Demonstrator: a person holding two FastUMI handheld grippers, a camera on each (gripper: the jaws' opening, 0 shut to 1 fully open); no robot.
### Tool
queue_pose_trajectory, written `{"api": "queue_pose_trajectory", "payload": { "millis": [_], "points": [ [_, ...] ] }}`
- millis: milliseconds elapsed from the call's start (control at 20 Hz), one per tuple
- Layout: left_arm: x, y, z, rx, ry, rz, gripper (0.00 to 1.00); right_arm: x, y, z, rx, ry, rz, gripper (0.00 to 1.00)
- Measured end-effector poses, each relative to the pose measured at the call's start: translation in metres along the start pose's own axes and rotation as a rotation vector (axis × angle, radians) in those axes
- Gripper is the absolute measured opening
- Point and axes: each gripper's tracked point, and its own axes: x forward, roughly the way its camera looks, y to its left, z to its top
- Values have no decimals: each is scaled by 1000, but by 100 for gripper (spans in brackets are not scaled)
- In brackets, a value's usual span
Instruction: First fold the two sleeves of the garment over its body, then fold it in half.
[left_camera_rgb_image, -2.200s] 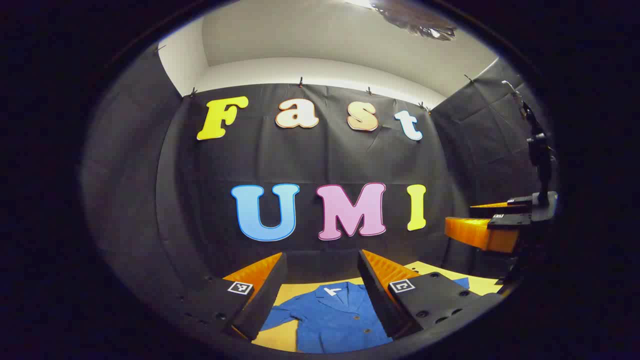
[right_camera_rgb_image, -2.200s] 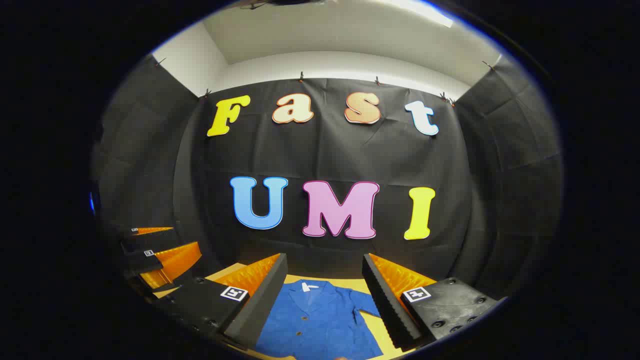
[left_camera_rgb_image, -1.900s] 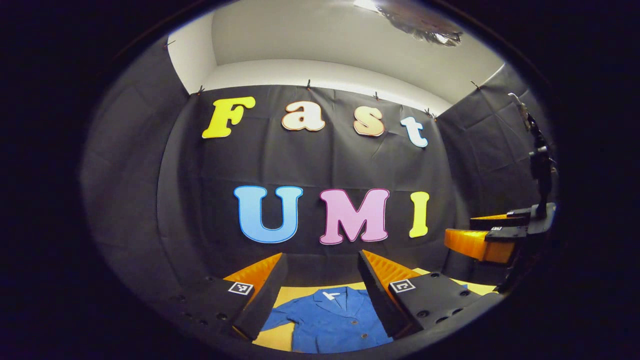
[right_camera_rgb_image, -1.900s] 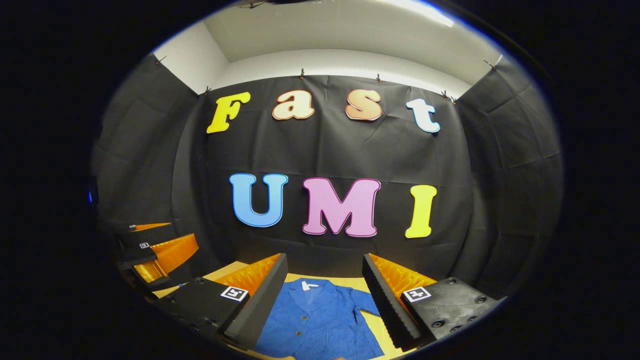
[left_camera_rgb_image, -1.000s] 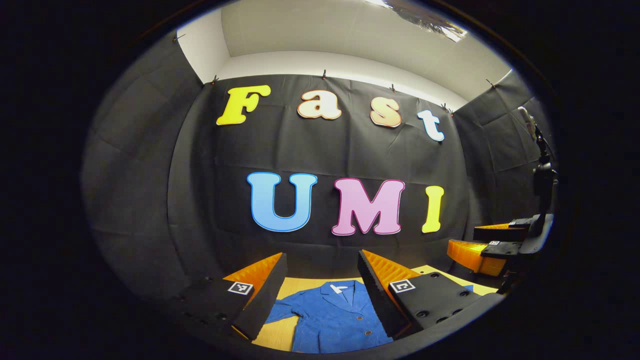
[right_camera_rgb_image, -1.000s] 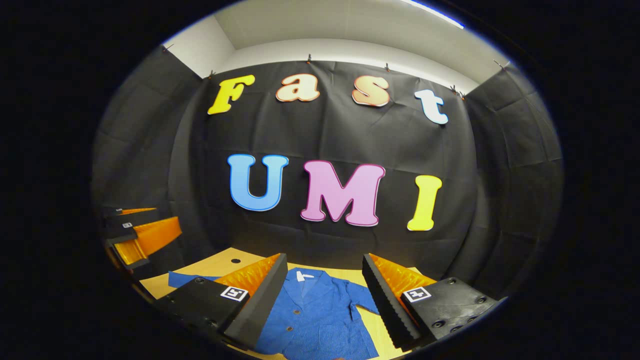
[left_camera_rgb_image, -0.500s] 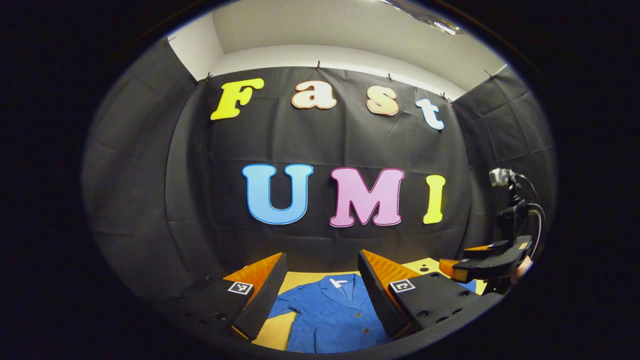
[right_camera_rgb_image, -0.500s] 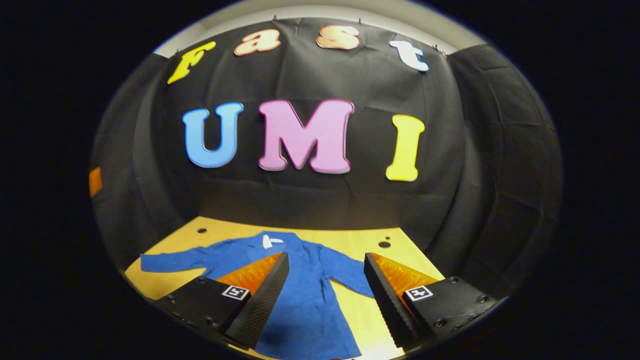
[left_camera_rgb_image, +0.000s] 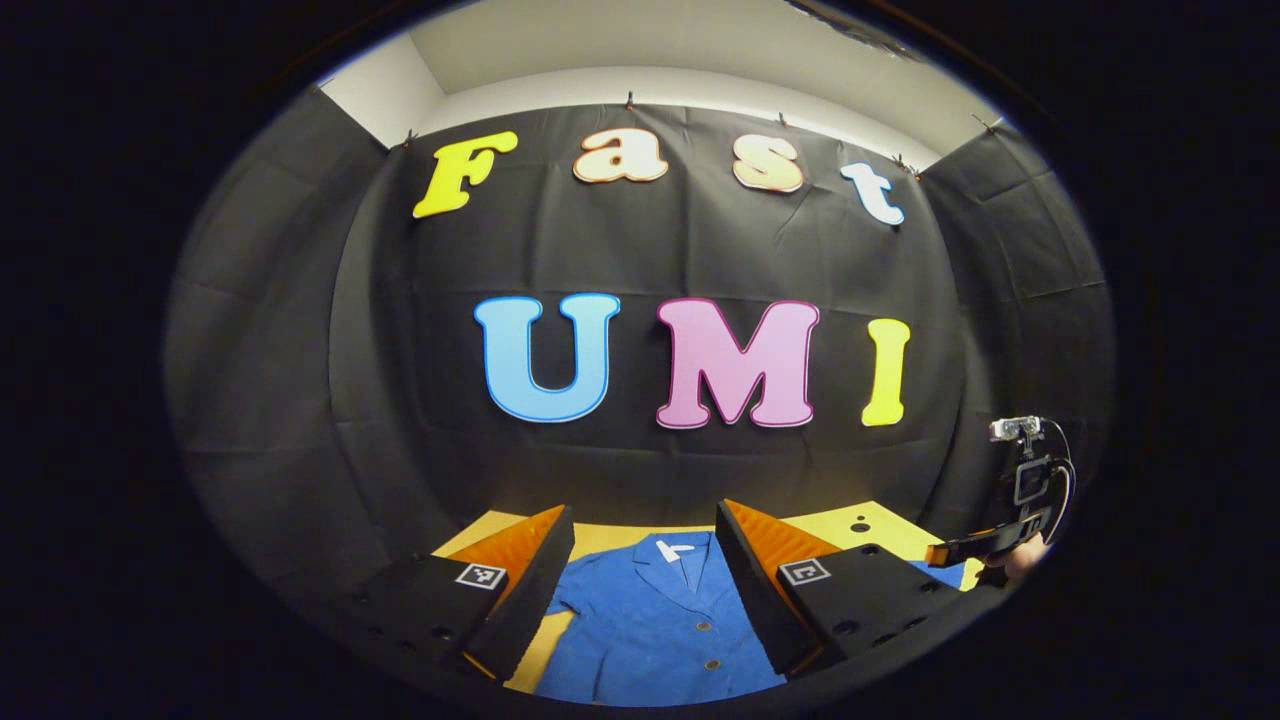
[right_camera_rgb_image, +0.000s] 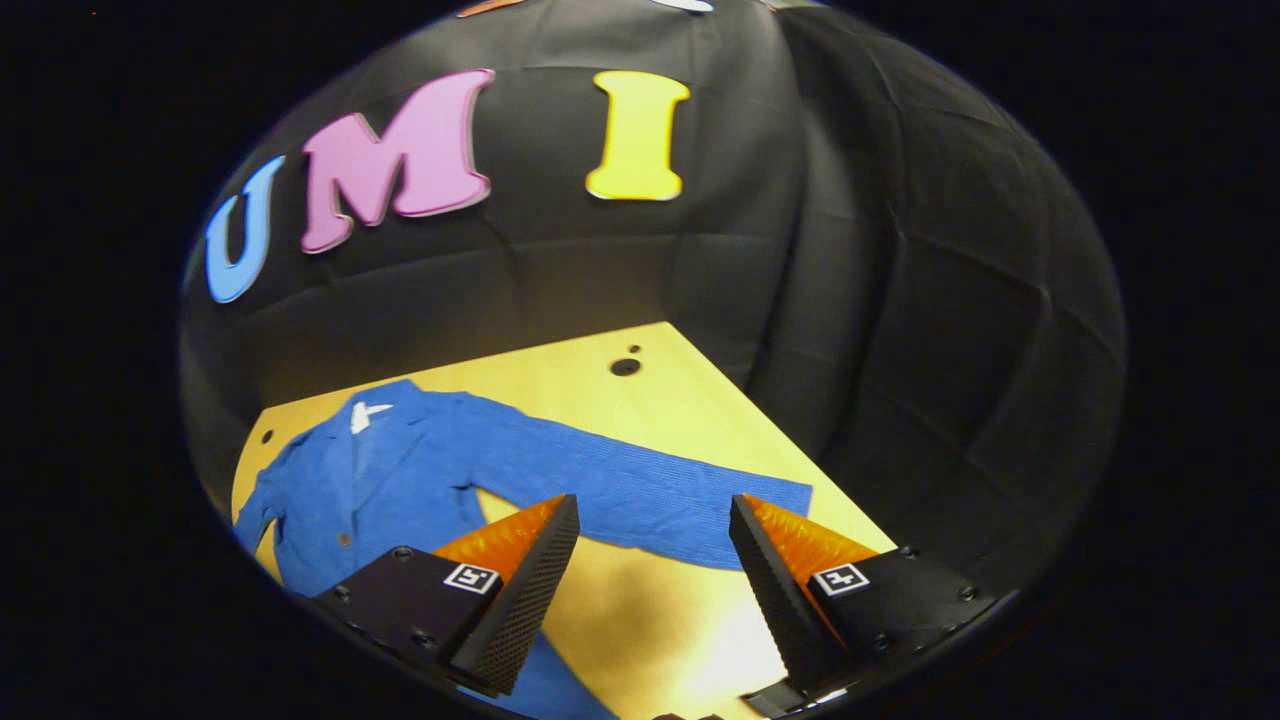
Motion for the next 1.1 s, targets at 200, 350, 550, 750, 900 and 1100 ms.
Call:
{"api": "queue_pose_trajectory", "payload": {
  "millis": [200,350,550,750,900,1100],
  "points": [
    [18,-30,-11,-20,55,8,82,44,-55,-40,19,173,-99,98],
    [28,-50,-13,-4,76,-1,81,69,-82,-67,50,267,-144,98],
    [37,-72,-13,36,87,-32,82,83,-100,-96,74,376,-161,99],
    [45,-86,-16,26,98,-58,82,87,-100,-97,150,416,-138,97],
    [49,-96,-23,-48,132,-77,81,85,-95,-97,101,429,-95,80],
    [44,-82,-25,-79,150,-44,82,95,-78,-93,97,394,-81,27]
  ]
}}
